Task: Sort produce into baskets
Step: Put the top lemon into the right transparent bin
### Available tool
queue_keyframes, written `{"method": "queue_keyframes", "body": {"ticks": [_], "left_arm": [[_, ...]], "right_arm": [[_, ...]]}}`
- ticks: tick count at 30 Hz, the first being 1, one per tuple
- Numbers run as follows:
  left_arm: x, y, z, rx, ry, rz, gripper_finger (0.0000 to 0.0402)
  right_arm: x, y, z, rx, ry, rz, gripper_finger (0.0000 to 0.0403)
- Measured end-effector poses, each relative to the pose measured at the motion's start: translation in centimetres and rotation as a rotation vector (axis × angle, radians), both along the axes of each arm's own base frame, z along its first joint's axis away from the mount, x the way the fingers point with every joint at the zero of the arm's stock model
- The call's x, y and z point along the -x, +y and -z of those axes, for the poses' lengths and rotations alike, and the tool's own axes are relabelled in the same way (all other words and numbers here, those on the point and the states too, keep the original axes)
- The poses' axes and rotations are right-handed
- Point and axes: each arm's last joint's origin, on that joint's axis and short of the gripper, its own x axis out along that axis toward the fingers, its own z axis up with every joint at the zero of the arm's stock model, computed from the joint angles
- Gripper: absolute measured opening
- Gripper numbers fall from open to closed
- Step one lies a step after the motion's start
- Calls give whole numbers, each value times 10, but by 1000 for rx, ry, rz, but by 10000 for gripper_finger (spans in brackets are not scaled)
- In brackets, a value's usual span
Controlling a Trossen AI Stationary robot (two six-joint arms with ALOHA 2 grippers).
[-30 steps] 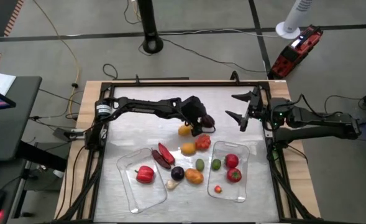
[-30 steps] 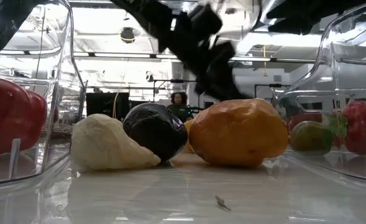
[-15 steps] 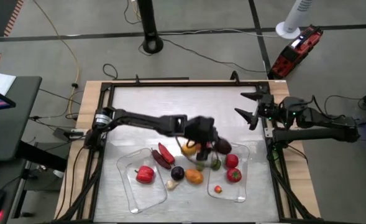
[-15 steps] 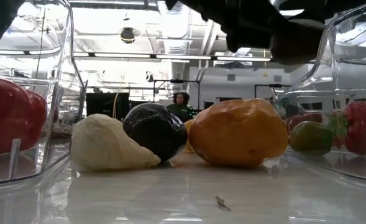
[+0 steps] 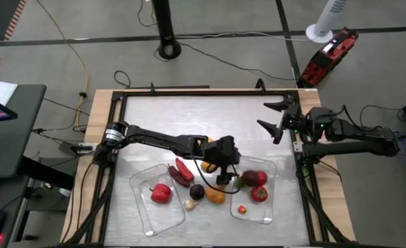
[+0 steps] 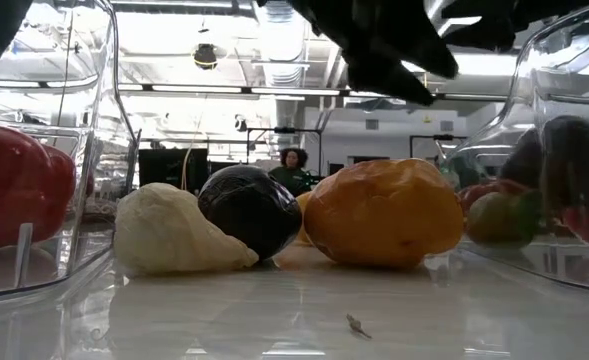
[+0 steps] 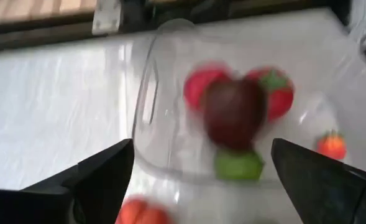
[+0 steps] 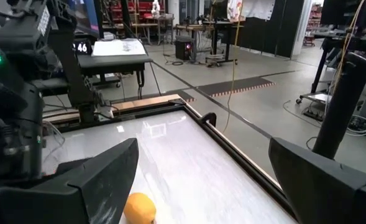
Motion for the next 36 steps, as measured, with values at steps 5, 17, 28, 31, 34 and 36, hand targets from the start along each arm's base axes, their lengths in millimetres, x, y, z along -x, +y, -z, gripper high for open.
{"method": "queue_keyframes", "body": {"ticks": [5,17,28,31,34,36], "left_arm": [[19,19,-20,26,80,-67,360],[52,69,35,73,188,-331,323],[79,109,81,124,285,-541,323],[83,108,89,154,305,-529,322],[83,108,91,162,293,-527,322],[86,107,95,169,307,-522,322]], "right_arm": [[1,0,3,-3,30,-2,386],[1,0,2,-9,16,-2,386],[0,0,1,-8,10,-4,386],[0,0,1,-5,12,-4,386],[0,0,1,-4,11,-5,386],[0,0,1,-4,11,-5,386]]}}
